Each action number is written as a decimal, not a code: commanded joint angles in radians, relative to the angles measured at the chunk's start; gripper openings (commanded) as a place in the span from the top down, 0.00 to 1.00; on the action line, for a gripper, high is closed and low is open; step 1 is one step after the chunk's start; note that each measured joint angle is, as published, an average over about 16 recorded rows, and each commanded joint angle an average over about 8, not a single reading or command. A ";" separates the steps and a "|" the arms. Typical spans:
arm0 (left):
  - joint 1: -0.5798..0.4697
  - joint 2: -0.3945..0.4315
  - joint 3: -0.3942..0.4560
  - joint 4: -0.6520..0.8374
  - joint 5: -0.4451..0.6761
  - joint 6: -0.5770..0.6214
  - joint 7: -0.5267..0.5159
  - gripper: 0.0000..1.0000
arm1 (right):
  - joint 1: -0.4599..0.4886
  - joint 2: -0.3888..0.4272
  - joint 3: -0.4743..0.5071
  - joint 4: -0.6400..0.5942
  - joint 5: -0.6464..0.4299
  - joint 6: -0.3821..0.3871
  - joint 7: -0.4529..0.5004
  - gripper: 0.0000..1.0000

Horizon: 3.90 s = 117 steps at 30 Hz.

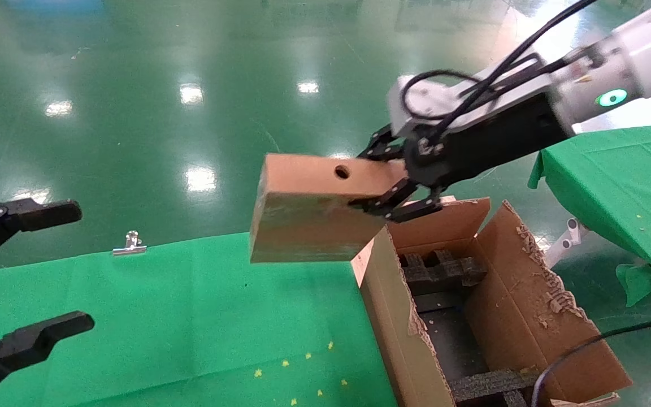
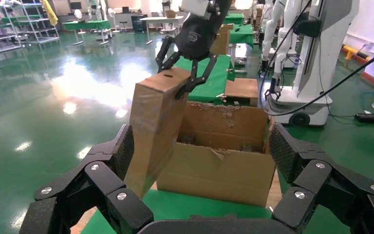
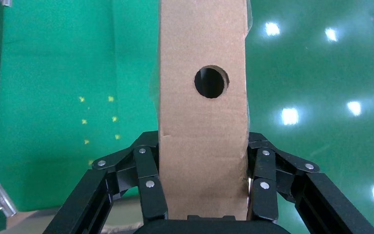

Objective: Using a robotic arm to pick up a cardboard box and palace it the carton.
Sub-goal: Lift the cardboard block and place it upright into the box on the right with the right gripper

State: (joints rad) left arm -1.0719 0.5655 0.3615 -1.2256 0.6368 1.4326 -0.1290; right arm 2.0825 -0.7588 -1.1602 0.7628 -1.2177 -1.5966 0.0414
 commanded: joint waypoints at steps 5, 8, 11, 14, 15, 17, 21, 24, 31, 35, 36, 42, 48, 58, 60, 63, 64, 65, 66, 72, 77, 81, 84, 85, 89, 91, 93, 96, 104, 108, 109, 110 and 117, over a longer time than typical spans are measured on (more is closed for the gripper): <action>0.000 0.000 0.000 0.000 0.000 0.000 0.000 0.00 | 0.069 0.090 -0.077 -0.021 0.058 0.001 0.011 1.00; 0.000 0.000 0.000 0.000 0.000 0.000 0.000 0.00 | 0.110 0.151 -0.117 -0.033 0.058 0.001 0.016 1.00; 0.000 0.000 0.000 0.000 0.000 0.000 0.000 0.00 | 0.155 0.214 -0.162 -0.040 0.042 0.001 0.022 1.00; 0.000 0.000 0.000 0.000 0.000 0.000 0.000 0.00 | 0.201 0.276 -0.210 -0.045 0.014 0.001 0.027 1.00; 0.000 0.000 0.000 0.000 0.000 0.000 0.000 0.00 | 0.215 0.296 -0.226 -0.047 0.004 0.001 0.029 1.00; 0.000 0.000 0.000 0.000 0.000 0.000 0.000 0.00 | 0.239 0.335 -0.258 -0.050 -0.018 0.001 0.030 1.00; 0.000 0.000 0.000 0.000 0.000 0.000 0.000 0.00 | 0.275 0.407 -0.318 -0.059 -0.053 0.001 0.034 1.00; 0.000 0.000 0.000 0.000 0.000 0.000 0.000 0.00 | 0.290 0.452 -0.359 -0.062 -0.066 0.001 0.038 1.00; 0.000 0.000 0.000 0.000 0.000 0.000 0.000 0.00 | 0.301 0.511 -0.427 -0.051 -0.051 0.006 0.049 1.00; 0.000 0.000 0.000 0.000 0.000 0.000 0.000 0.00 | 0.303 0.518 -0.447 -0.044 -0.029 0.008 0.052 1.00; 0.000 0.000 0.000 0.000 0.000 0.000 0.000 0.00 | 0.303 0.518 -0.449 -0.042 -0.025 0.008 0.052 1.00; 0.000 0.000 0.000 0.000 0.000 0.000 0.000 0.00 | 0.301 0.516 -0.451 -0.041 -0.018 0.009 0.053 1.00; 0.000 0.000 0.000 0.000 0.000 0.000 0.000 0.00 | 0.297 0.513 -0.447 -0.042 -0.025 0.014 0.056 1.00; 0.000 0.000 0.000 0.000 0.000 0.000 0.000 0.00 | 0.195 0.518 -0.490 -0.010 0.030 0.129 0.318 1.00; 0.000 0.000 0.000 0.000 0.000 0.000 0.000 0.00 | 0.172 0.536 -0.501 0.028 0.031 0.178 0.398 1.00; 0.000 0.000 0.000 0.000 0.000 0.000 0.000 0.00 | 0.142 0.578 -0.518 0.111 0.021 0.262 0.521 1.00; 0.000 0.000 0.000 0.000 0.000 0.000 0.000 0.00 | 0.134 0.594 -0.524 0.142 0.016 0.289 0.562 1.00; 0.000 0.000 0.000 0.000 0.000 0.000 0.000 0.00 | 0.126 0.610 -0.530 0.177 0.010 0.317 0.606 1.00; 0.000 0.000 0.000 0.000 0.000 0.000 0.000 0.00 | 0.118 0.626 -0.536 0.211 0.002 0.343 0.649 1.00; 0.000 0.000 0.000 0.000 0.000 0.000 0.000 0.00 | 0.080 0.716 -0.571 0.422 -0.077 0.494 0.907 1.00; 0.000 0.000 0.000 0.000 0.000 0.000 0.000 0.00 | 0.056 0.758 -0.596 0.553 -0.166 0.599 1.081 1.00; 0.000 0.000 0.000 0.000 0.000 0.000 0.000 0.00 | 0.035 0.752 -0.616 0.588 -0.202 0.641 1.178 1.00; 0.000 0.000 0.000 0.000 0.000 0.000 0.000 0.00 | 0.020 0.735 -0.631 0.592 -0.204 0.649 1.224 1.00; 0.000 0.000 0.000 0.000 0.000 0.000 0.000 0.00 | 0.016 0.729 -0.635 0.592 -0.204 0.649 1.236 1.00; 0.000 0.000 0.000 0.000 0.000 0.000 0.000 0.00 | 0.003 0.709 -0.647 0.592 -0.211 0.659 1.270 1.00; 0.000 0.000 0.000 0.000 0.000 0.000 0.000 0.00 | -0.003 0.701 -0.653 0.592 -0.222 0.673 1.282 1.00; 0.000 0.000 0.000 0.000 0.000 0.000 0.000 0.00 | -0.009 0.695 -0.657 0.592 -0.237 0.691 1.293 1.00; 0.000 0.000 0.000 0.000 0.000 0.000 0.000 0.00 | -0.016 0.690 -0.663 0.592 -0.256 0.722 1.310 1.00; 0.000 0.000 0.000 0.000 0.000 0.000 0.000 0.00 | -0.023 0.685 -0.666 0.595 -0.270 0.784 1.345 1.00; 0.000 0.000 0.000 0.000 0.000 0.000 0.000 0.00 | -0.030 0.680 -0.671 0.596 -0.273 0.805 1.351 1.00; 0.000 0.000 0.000 0.000 0.000 0.000 0.000 0.00 | -0.032 0.679 -0.673 0.596 -0.274 0.810 1.352 1.00; 0.000 0.000 0.000 0.000 0.000 0.000 0.000 0.00 | -0.036 0.677 -0.675 0.595 -0.276 0.815 1.353 1.00; 0.000 0.000 0.000 0.000 0.000 0.000 0.000 0.00 | -0.067 0.665 -0.699 0.596 -0.290 0.864 1.364 1.00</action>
State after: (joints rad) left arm -1.0716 0.5654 0.3615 -1.2252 0.6365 1.4324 -0.1288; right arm 2.0140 -0.0948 -1.8602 1.3584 -1.5084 -0.7293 1.4047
